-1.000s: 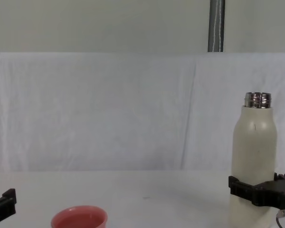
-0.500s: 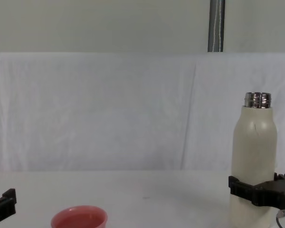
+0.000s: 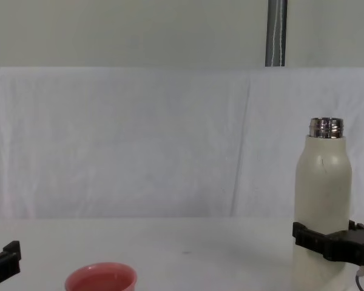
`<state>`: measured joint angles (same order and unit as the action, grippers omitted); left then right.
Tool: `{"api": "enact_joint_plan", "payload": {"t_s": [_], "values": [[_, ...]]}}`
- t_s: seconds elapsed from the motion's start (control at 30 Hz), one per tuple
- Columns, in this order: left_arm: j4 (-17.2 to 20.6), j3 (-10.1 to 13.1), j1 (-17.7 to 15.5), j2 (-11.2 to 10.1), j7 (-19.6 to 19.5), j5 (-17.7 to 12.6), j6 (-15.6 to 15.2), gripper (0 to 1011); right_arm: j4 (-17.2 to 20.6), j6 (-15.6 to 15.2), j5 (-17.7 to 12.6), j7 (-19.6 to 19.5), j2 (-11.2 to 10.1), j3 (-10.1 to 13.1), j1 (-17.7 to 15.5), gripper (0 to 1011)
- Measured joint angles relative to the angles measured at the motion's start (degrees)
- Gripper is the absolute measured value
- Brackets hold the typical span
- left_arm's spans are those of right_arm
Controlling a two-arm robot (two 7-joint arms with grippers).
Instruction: Grasp the thermos with one hand and pour water into the cup lid.
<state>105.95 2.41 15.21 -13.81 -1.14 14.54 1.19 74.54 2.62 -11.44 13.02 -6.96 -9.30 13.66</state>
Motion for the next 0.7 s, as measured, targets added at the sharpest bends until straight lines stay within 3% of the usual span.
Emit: {"api": "enact_joint_plan", "payload": {"t_s": [0.33, 0.7], "values": [[0.0, 0.0, 0.0, 0.0, 0.0, 0.0, 0.0, 1001, 1.9, -0.2, -1.5, 0.8, -1.3, -0.2, -1.9, 1001], [0.0, 0.0, 0.0, 0.0, 0.0, 0.0, 0.0, 1001, 6.3, -0.2, -2.7, 0.9, -3.6, 0.4, -6.3, 1001]]}}
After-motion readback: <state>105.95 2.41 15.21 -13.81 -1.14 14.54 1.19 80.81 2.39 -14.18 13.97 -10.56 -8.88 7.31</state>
